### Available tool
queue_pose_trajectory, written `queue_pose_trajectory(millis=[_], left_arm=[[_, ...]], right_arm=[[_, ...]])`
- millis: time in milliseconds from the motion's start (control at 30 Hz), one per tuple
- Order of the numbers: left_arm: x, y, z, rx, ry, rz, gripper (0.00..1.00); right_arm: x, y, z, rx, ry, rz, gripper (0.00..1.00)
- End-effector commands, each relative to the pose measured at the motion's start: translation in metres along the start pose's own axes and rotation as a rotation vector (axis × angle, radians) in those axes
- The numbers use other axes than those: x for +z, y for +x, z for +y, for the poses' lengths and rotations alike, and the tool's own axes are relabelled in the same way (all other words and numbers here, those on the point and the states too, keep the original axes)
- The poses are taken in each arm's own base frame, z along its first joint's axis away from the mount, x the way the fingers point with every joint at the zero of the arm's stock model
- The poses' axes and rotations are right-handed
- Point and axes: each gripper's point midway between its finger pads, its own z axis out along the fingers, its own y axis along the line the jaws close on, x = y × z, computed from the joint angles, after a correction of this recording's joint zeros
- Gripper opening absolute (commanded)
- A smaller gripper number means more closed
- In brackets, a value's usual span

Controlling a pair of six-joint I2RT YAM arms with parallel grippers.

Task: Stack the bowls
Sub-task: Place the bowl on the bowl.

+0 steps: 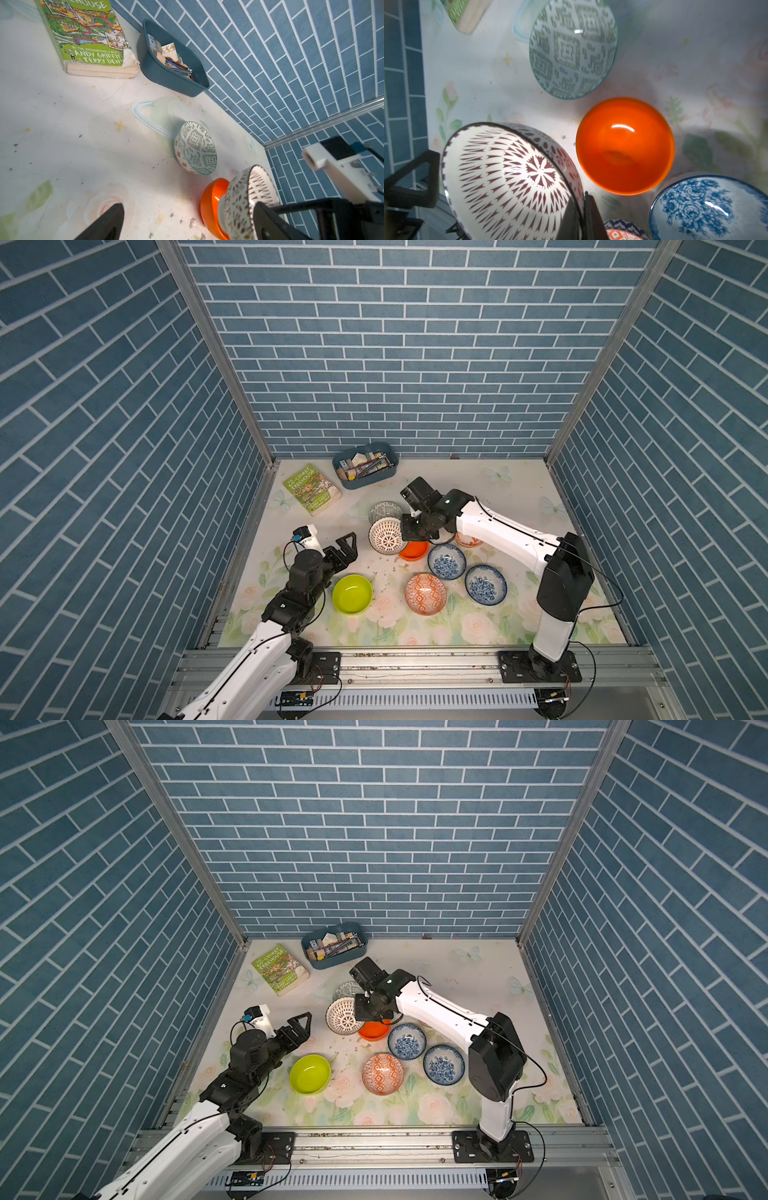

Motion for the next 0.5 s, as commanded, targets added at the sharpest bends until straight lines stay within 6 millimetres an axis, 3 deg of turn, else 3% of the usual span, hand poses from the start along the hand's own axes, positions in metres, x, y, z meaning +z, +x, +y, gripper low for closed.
queue_pose_trajectory(millis=[0, 233, 467], left_arm=[[0.002, 0.001, 0.007, -0.001, -0.035, -0.001, 1.0], [0.006, 0.003, 0.009, 0.002, -0.048, 0.012, 1.0], [0.008, 0.004, 0.01, 0.004, -0.054, 0.017, 1.0]], right_arm=[[-0.015, -0.033, 0.001, -0.024, -0.01, -0.054, 0.0], [-0.004, -0.073, -0.005, -0.031, 0.012, -0.071, 0.0], [0.021, -0.095, -0.006, -0.042, 0.024, -0.072, 0.0]])
